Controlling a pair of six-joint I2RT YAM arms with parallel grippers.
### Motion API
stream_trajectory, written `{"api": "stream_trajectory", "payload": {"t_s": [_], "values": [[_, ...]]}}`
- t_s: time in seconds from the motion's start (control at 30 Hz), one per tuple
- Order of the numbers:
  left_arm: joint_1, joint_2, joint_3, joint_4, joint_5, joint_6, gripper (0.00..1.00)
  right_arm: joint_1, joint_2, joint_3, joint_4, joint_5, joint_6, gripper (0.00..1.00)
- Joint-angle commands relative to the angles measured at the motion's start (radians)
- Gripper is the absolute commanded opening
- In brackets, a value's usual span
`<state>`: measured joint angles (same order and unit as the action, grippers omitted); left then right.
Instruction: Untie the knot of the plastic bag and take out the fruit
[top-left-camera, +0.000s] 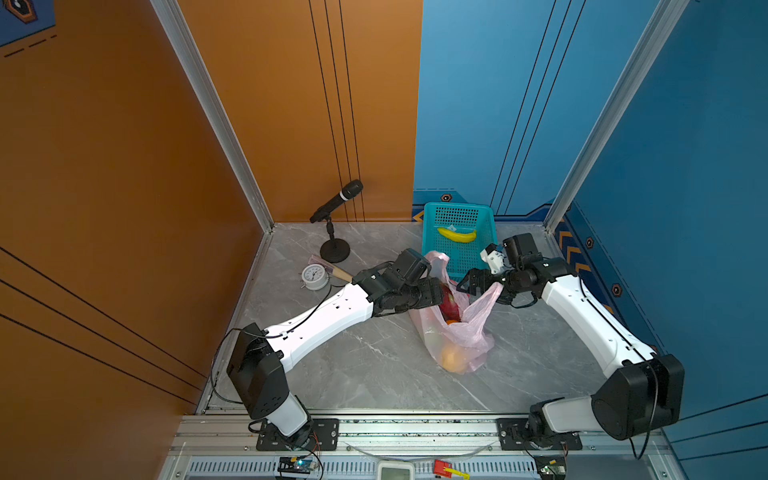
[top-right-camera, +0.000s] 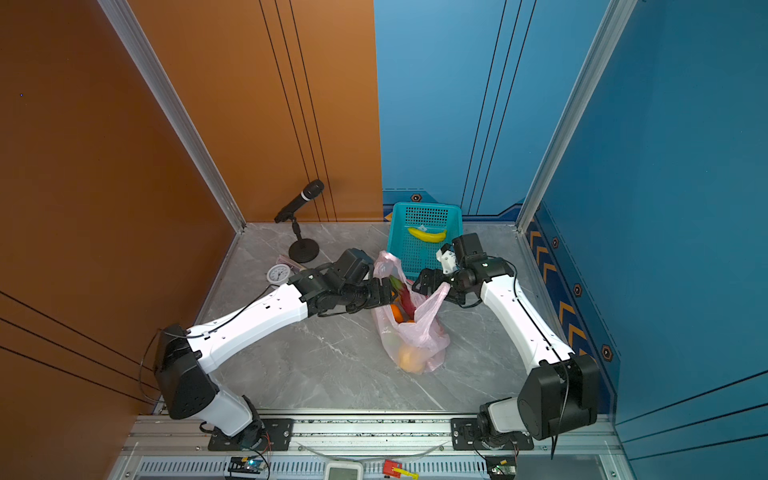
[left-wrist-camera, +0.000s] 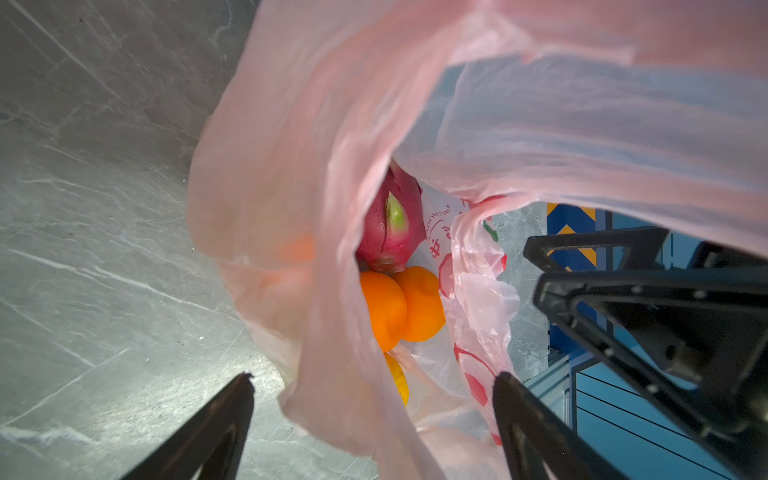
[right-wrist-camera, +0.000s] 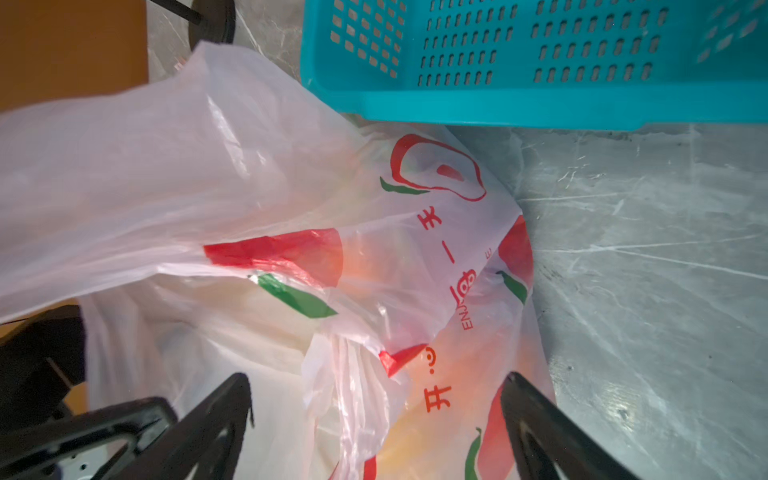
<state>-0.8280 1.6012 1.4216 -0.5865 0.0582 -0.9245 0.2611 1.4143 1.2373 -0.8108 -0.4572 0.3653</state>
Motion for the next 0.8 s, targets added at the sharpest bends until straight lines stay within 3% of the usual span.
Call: {"api": "stream_trajectory", "payload": {"t_s": [0.0, 0.17, 0.2, 0.37, 0.53, 0.63, 0.77], "values": [[0.003, 0.014, 0.025, 0.002, -0.015, 0.007, 0.91, 0.064, 0.023, -0.032, 0.061, 0.167, -0.030, 0.96], [0.009, 0.026, 0.021, -0.004, -0.015, 0.018, 0.87, 0.144, 0.080, -0.028, 0.069, 0.256, -0.058, 0.94], [0.010, 0.029, 0.021, -0.009, -0.016, 0.022, 0.82, 0.153, 0.087, -0.028, 0.068, 0.282, -0.059, 0.92], [0.017, 0.027, 0.006, -0.062, -0.064, 0.048, 0.57, 0.153, 0.080, -0.028, 0.056, 0.401, -0.051, 0.55], [0.050, -0.043, -0.079, -0.093, -0.094, 0.061, 0.21, 0.098, 0.006, -0.063, 0.052, 0.419, -0.066, 0.21], [0.085, -0.123, -0.151, -0.123, -0.116, 0.068, 0.11, 0.041, -0.048, -0.096, 0.060, 0.401, -0.068, 0.12], [0.150, -0.257, -0.272, -0.156, -0.137, 0.073, 0.07, -0.049, -0.108, -0.134, 0.080, 0.368, -0.064, 0.10]]}}
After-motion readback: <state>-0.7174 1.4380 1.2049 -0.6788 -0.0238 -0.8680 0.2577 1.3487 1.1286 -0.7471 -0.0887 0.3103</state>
